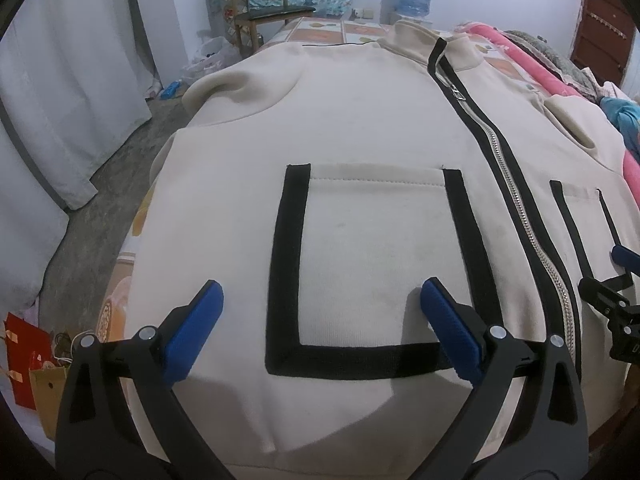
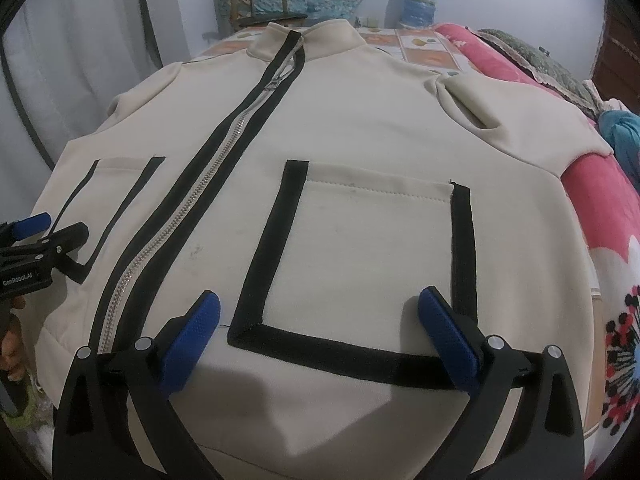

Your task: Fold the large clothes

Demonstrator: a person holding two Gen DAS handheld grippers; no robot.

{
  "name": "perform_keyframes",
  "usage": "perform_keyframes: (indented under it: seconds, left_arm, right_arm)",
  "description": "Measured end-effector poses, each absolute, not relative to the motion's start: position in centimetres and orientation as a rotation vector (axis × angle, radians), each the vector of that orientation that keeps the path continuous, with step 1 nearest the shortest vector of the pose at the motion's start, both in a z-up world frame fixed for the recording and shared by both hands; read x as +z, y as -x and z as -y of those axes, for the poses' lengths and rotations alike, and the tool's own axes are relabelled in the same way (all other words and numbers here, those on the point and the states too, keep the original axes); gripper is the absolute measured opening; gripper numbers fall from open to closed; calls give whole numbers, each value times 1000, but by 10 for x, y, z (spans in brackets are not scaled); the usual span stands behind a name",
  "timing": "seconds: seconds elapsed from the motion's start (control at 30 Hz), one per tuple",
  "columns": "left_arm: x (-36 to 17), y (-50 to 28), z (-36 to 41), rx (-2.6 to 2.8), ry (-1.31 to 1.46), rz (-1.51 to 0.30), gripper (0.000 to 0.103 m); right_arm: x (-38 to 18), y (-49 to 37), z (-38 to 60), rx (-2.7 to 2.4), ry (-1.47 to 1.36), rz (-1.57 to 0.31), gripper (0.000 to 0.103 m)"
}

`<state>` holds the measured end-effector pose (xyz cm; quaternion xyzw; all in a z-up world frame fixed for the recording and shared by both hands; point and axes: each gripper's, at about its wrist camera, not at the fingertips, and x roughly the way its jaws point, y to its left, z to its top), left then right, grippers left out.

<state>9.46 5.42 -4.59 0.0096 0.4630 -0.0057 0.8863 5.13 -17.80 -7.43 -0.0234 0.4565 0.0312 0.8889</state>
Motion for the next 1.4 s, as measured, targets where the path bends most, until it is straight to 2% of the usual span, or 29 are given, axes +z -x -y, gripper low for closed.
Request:
perform_keyframes:
  seconds: [1.13, 1.23, 1.4]
  left_arm:
    - [-44, -95, -54, -19, -28, -977, 96]
    - [-25, -93, -61, -10, -43, -923, 96]
    - [35, -104, -109, 38, 13, -774, 96]
  right_arm:
    - [-68, -56, 174, 50, 47, -974, 97]
    - [-54, -56, 170, 73, 58, -928, 97]
    - [-19, -71, 149, 190, 22, -850, 97]
